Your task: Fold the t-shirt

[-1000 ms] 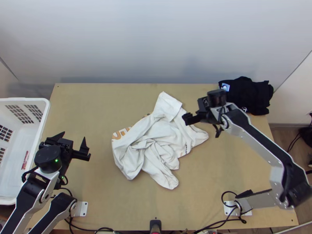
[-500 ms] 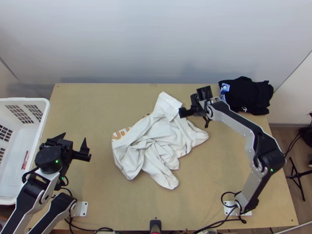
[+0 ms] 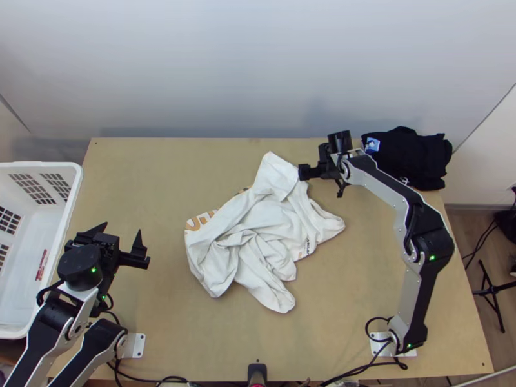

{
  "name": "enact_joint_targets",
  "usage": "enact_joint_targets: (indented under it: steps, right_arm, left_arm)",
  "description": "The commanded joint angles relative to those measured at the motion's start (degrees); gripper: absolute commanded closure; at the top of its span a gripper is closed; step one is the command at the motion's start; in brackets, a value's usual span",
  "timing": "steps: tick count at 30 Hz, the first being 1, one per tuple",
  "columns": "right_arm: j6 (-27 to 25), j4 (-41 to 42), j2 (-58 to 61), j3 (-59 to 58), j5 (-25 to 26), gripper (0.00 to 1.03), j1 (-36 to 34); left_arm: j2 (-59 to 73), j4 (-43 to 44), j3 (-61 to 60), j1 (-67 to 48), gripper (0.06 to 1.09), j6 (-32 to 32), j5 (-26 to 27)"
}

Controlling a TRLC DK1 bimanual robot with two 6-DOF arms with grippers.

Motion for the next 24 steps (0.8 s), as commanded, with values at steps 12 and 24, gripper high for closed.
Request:
enact_joint_targets:
  steps: [12, 24]
  right_arm:
    - [2.6, -3.6, 7.6, 9.0, -2.7, 0.04, 4.5]
    - [0.7, -6.7, 8.4, 15.8, 0.1, 0.88, 4.9]
  left_arm:
    - [-0.3, 2.5, -2.4, 0.1, 0.10, 1.4, -0.1]
    - [-0.8, 4.1, -3.1, 1.1, 0.10, 2.5, 0.0]
